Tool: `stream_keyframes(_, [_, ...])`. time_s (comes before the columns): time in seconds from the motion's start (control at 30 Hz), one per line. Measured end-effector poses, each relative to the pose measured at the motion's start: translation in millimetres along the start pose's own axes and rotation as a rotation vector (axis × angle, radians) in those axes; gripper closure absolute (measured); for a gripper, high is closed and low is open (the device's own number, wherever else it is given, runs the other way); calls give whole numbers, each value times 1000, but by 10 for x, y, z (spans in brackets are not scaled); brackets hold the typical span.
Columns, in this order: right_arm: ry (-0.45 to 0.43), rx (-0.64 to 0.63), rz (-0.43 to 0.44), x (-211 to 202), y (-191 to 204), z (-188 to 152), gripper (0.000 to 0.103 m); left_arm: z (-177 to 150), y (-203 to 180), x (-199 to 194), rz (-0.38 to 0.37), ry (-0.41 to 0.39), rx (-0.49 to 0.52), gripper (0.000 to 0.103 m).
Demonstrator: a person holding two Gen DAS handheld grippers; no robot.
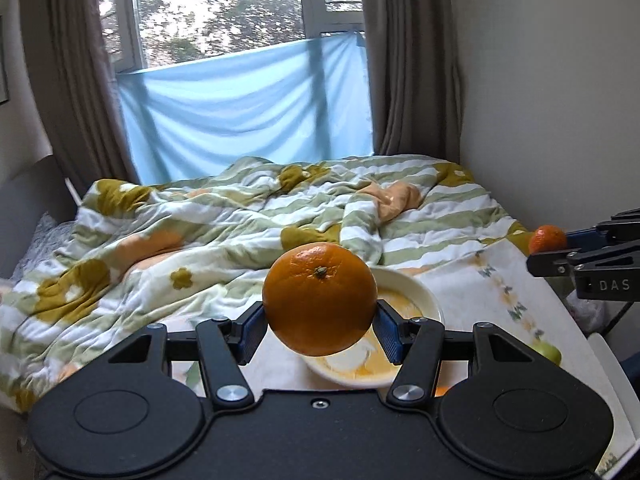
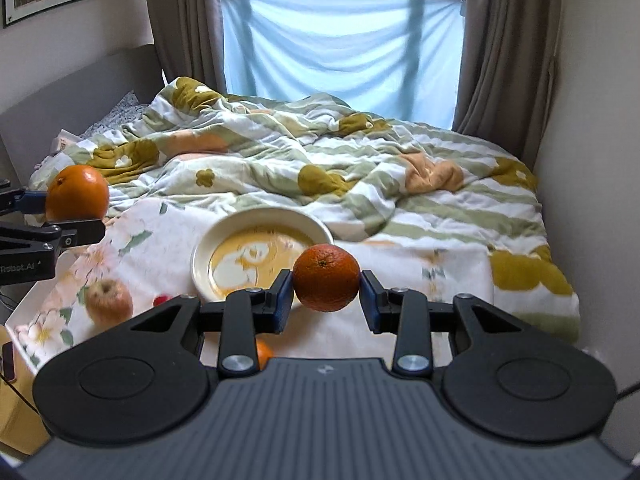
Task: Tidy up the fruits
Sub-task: 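Carry the orange and mandarin in both grippers over the white bowl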
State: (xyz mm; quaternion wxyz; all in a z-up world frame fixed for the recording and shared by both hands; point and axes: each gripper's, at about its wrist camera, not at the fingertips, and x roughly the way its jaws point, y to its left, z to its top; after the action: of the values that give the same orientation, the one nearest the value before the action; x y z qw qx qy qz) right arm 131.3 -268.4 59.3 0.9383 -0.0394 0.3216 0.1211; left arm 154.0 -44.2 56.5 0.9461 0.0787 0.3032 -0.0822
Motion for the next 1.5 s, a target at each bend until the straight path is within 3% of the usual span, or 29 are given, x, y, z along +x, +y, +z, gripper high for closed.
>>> stream_keyframes(0.37, [42,62,7,849,-86,442,52,339,105,1170,-102,107,40,41])
stream_keyframes(0.6, [82,112,-8,1256,-126,539,52,273,3,1880,-146,201,89,41])
stream_keyframes(0.83, [134,134,-34,1570,-194,505,52,135,-127,2340,-177,271,148,41])
stream_keyframes(1.13, [176,155,-51,1795,-253,435,52,43,-202,2565,-212,286,192,40])
stream_keyframes(1.17, [179,158,-51,1813,-252,430,52,51,-194,2557,-215,274,192,36])
stream_keyframes(1.23, [183,161,-52,1837,-248,423,52,78,-192,2528,-220,261,189,4])
stream_keyframes(1.5, [186,150,-45,1892,-227,411,52,131,-15,2264,-233,227,165,3])
